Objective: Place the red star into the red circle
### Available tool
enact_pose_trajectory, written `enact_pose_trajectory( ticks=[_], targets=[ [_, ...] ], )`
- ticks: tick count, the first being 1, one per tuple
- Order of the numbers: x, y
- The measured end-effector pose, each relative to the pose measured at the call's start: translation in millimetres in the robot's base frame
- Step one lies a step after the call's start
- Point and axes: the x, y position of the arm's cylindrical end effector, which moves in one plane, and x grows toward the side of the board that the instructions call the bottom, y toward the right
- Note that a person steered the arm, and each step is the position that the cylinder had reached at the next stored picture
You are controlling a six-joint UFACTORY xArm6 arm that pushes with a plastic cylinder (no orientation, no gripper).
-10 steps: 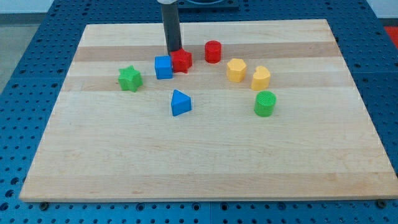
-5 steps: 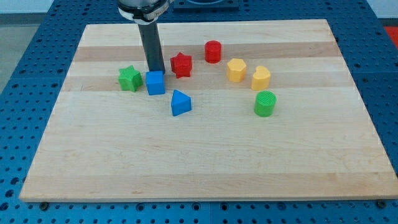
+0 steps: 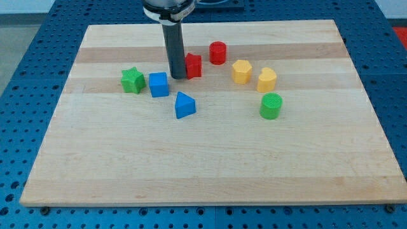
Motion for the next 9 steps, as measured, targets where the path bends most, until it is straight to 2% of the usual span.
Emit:
enact_pose_trajectory(
  ticks=[2, 3, 9],
  targets=[
    [-7.1, -36.8],
    [-27.6, -35.4],
    [-10.0, 35.1]
  ],
)
